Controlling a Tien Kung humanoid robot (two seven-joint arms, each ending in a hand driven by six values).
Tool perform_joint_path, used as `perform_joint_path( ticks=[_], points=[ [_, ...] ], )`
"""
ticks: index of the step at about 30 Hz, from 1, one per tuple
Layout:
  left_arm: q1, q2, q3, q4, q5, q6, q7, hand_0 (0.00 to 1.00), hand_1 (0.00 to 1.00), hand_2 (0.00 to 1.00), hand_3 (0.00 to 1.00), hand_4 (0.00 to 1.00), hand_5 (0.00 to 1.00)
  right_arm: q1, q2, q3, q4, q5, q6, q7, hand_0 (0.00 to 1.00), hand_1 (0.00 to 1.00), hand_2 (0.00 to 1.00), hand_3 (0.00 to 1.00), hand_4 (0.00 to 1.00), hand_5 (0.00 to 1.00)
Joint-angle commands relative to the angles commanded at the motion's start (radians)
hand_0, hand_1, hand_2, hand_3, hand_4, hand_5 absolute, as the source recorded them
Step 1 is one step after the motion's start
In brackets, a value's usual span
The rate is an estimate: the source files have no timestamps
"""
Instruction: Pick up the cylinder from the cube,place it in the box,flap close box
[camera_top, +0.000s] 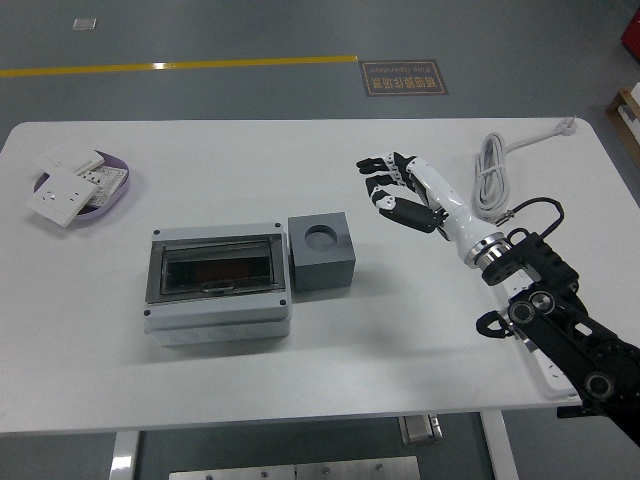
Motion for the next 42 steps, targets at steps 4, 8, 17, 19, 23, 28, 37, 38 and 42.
perform_joint_path(
  ticks=[4,8,17,19,23,28,37,38,42],
  points=[
    [-0.002,0.001,0.002,0.0,-0.004,0.0,0.001,0.923,0.852,0.854,0.951,0.002,0.002,-0.031,0.019,0.049,0.007,0.073,0.029,0.019,0.769,0.703,0.715,0.685,0.513,0.348],
    [-0.003,0.005,0.003,0.0,-0.008,0.0,0.003,0.923,0.852,0.854,0.951,0.002,0.002,-0.03,0.044,0.058,0.014,0.12,0.045,0.032,0.765,0.701,0.709,0.683,0.518,0.339],
    [-0.002,0.012,0.002,0.0,-0.009,-0.001,0.006,0.923,0.852,0.854,0.951,0.002,0.002,-0.028,0.05,0.059,0.009,0.135,0.04,0.041,0.765,0.702,0.708,0.681,0.52,0.33],
    [-0.002,0.015,-0.001,0.0,-0.005,-0.001,0.006,0.923,0.852,0.854,0.951,0.002,0.002,-0.032,0.048,0.06,0.009,0.143,0.033,0.048,0.763,0.7,0.703,0.682,0.522,0.326],
    [0.0,0.017,-0.001,0.0,-0.006,0.0,0.007,0.923,0.852,0.854,0.951,0.002,0.002,-0.037,0.049,0.064,0.009,0.156,0.022,0.06,0.763,0.7,0.703,0.682,0.522,0.326],
    [-0.002,0.014,0.002,0.0,-0.01,0.0,0.004,0.923,0.852,0.854,0.951,0.002,0.002,-0.034,0.051,0.076,0.008,0.162,0.017,0.064,0.757,0.702,0.701,0.681,0.523,0.324],
    [0.02,0.008,0.001,0.0,-0.016,0.001,0.003,0.923,0.852,0.854,0.951,0.002,0.002,-0.053,0.05,0.105,0.006,0.159,0.016,0.064,0.751,0.695,0.692,0.672,0.527,0.331],
    [0.02,0.007,0.002,0.0,-0.018,0.001,0.002,0.923,0.852,0.854,0.951,0.002,0.002,-0.053,0.05,0.113,0.007,0.157,0.016,0.064,0.751,0.695,0.692,0.672,0.527,0.331],
    [0.018,0.005,0.002,0.0,-0.022,0.002,0.001,0.923,0.852,0.854,0.951,0.002,0.002,-0.052,0.054,0.138,0.004,0.147,0.013,0.064,0.751,0.696,0.693,0.67,0.527,0.33]
  ],
)
